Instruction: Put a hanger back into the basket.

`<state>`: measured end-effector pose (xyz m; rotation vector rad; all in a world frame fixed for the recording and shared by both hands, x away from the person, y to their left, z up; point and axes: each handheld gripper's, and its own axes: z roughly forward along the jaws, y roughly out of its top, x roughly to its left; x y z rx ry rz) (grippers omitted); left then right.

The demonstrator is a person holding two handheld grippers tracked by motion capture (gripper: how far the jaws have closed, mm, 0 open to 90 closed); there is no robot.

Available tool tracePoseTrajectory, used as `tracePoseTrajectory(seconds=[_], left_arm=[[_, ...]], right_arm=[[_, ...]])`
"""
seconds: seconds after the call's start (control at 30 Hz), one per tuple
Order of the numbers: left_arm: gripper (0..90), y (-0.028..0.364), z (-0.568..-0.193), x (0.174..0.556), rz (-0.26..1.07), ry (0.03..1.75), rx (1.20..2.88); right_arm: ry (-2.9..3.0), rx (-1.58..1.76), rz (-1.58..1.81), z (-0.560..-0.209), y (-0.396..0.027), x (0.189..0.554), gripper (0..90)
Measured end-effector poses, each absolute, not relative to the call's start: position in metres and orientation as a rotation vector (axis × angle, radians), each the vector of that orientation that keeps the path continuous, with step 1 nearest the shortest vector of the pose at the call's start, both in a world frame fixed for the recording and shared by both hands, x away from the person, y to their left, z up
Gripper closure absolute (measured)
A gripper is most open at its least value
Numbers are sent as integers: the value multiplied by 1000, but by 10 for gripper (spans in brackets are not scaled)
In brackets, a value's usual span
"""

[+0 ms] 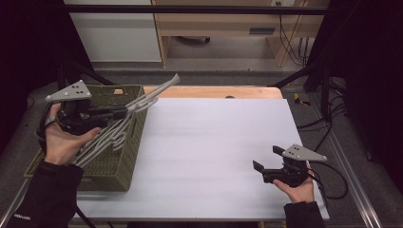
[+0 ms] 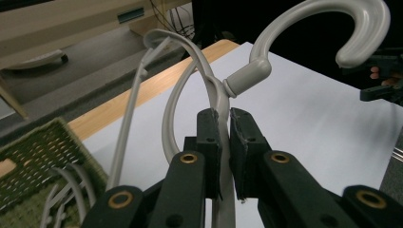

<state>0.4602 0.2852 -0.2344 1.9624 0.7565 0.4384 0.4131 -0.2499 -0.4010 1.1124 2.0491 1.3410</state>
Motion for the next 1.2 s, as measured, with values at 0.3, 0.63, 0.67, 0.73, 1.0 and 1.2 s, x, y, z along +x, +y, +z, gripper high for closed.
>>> tracePoseTrajectory(seconds=[0.3,0.63,0.67,0.73,1.0,1.2], left_arm=[[831,332,-253,469,483,856,1896],[831,376,-270,469,494,902,1849],[831,380,-272,469,501,910,1841],[830,385,-276,470,506,922,1836],[830,399,-295,477,516,967,1839],[830,409,-314,482,528,1000,1830]], right_arm=[[2053,1113,1335,-402,-249,413,85],[2060,1109,1325,-403,-248,414,85],[2061,1113,1326,-403,-248,414,85],[2061,1116,1323,-404,-247,415,85],[2061,1120,1327,-403,-247,414,85],[2064,1116,1320,-404,-248,415,85]])
